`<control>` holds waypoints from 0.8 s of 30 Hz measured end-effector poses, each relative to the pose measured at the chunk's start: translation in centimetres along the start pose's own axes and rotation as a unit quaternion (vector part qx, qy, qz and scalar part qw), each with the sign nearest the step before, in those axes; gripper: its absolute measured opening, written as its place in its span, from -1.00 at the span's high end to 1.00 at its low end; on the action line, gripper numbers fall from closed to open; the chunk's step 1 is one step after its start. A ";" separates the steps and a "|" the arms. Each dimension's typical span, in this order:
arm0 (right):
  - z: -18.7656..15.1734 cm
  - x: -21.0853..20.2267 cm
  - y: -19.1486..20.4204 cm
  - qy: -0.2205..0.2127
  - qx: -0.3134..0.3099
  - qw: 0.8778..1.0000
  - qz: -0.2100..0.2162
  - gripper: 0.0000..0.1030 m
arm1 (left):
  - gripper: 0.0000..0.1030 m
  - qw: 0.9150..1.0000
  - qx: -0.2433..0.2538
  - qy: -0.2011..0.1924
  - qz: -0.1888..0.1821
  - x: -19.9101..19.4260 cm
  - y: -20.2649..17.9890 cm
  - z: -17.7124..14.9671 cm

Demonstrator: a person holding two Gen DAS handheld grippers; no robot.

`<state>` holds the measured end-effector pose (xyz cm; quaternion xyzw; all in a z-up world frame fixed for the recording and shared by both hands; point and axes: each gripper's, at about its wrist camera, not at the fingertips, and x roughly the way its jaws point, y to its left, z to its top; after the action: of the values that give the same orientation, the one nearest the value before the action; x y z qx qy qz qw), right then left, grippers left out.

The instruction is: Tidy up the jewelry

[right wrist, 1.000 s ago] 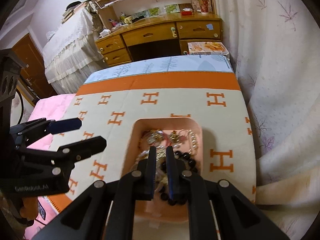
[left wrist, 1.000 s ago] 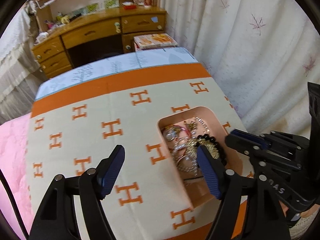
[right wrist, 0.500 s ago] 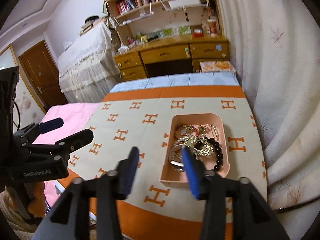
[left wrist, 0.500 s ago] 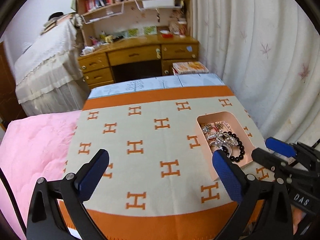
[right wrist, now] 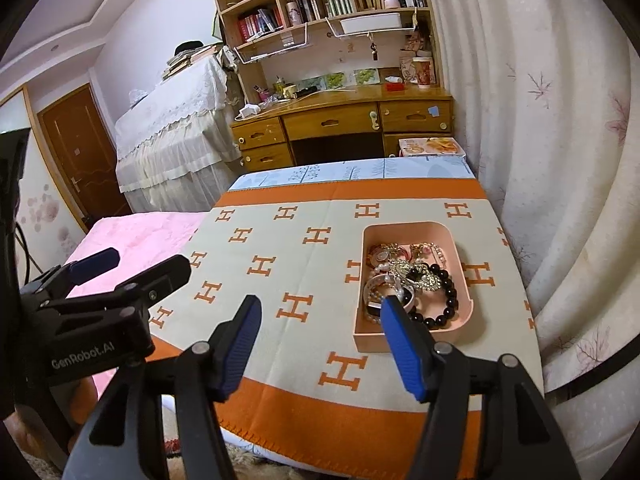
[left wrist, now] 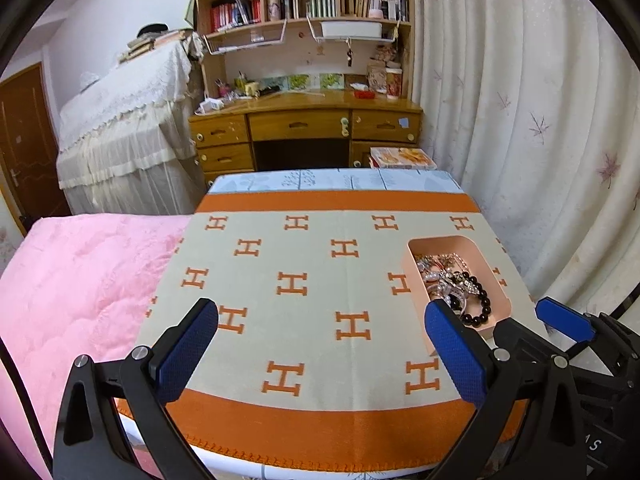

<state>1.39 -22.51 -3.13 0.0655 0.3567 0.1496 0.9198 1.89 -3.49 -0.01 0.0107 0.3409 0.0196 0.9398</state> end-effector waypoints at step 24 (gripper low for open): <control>-0.8 -1.7 0.4 -0.031 0.006 0.999 -0.036 -0.22 | -0.98 1.000 0.001 -0.007 0.002 -1.2 -0.5 -1.0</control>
<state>-0.44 -22.68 -2.58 0.0629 0.3314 0.1118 0.9347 0.37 -4.03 -0.03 0.0123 0.3344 0.0212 0.9421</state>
